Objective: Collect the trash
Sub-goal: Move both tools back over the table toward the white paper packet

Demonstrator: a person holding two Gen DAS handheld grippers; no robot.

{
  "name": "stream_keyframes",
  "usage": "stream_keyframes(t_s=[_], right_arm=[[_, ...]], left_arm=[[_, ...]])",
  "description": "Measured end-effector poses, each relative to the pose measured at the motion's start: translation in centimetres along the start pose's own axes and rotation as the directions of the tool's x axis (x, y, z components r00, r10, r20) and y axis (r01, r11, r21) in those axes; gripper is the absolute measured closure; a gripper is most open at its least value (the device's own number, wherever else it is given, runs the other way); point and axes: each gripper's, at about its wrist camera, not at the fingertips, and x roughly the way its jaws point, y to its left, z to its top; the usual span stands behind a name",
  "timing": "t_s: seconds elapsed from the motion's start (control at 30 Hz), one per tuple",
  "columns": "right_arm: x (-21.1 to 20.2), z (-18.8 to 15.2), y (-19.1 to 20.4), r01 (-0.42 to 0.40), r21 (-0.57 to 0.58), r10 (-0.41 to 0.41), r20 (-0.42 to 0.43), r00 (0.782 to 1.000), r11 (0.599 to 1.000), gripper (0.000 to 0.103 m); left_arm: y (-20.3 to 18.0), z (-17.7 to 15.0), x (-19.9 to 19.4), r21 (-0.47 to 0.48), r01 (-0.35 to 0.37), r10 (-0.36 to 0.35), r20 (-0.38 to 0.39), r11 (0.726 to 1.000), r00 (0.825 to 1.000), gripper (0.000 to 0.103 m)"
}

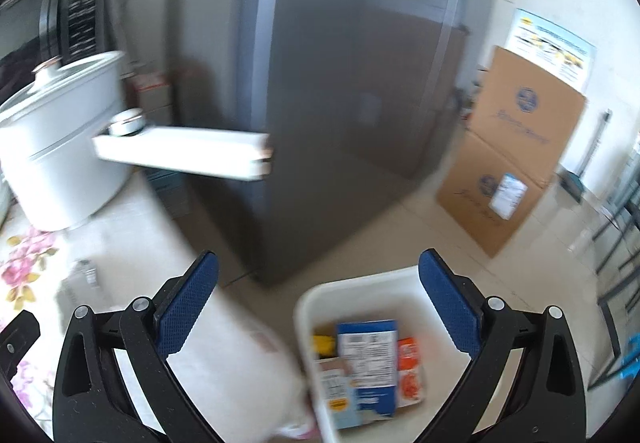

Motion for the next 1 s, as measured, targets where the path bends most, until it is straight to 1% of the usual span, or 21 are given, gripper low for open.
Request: stream_keyframes(t_s=[0.13, 0.27, 0.37, 0.4, 0.5, 0.67, 0.8, 0.9, 1.0], right_arm=[[0.1, -0.5, 4.6, -0.062, -0.078, 0.06, -0.019, 0.998, 0.995, 0.007], [0.0, -1.0, 8.4, -0.14, -0.126, 0.134, -0.054, 0.989, 0.982, 0.007], [0.1, -1.3, 11.1, -0.2, -0.15, 0.187, -0.093, 0.978, 0.968, 0.007], [0.1, -1.6, 12.2, -0.23, -0.161, 0.213, -0.117, 0.97, 0.96, 0.007], [0.0, -2.3, 14.6, -0.272, -0.195, 0.244, -0.154, 0.957, 0.942, 0.007], [0.2, -3.0, 17.0, -0.301, -0.242, 0.261, -0.186, 0.947, 0.922, 0.007], [1.1, -3.4, 18.7, -0.299, -0.274, 0.246, -0.211, 0.946, 0.914, 0.007], [1.9, -3.7, 19.4, -0.296, -0.282, 0.236, -0.23, 0.944, 0.912, 0.007], [2.6, -4.1, 20.2, -0.322, -0.269, 0.248, -0.276, 0.929, 0.908, 0.007]], left_arm=[[3.9, 0.5, -1.3, -0.026, -0.045, 0.045, 0.012, 0.999, 0.999, 0.019], [7.3, 0.7, -2.6, -0.049, -0.086, 0.087, 0.02, 0.995, 0.996, 0.019], [9.8, 0.6, -3.8, -0.075, -0.107, 0.11, 0.026, 0.991, 0.994, 0.019], [10.5, 0.6, -4.1, -0.082, -0.112, 0.114, 0.029, 0.99, 0.993, 0.019], [12.3, 0.4, -5.2, -0.095, -0.123, 0.127, 0.047, 0.988, 0.991, 0.019], [14.4, -0.3, -6.9, -0.101, -0.136, 0.144, 0.084, 0.986, 0.986, 0.019], [16.0, -0.3, -8.5, -0.158, -0.108, 0.125, 0.103, 0.982, 0.987, 0.019], [17.2, -0.1, -10.4, -0.19, -0.097, 0.124, 0.137, 0.977, 0.983, 0.019], [17.7, 0.2, -11.6, -0.188, -0.11, 0.143, 0.172, 0.976, 0.975, 0.017]])
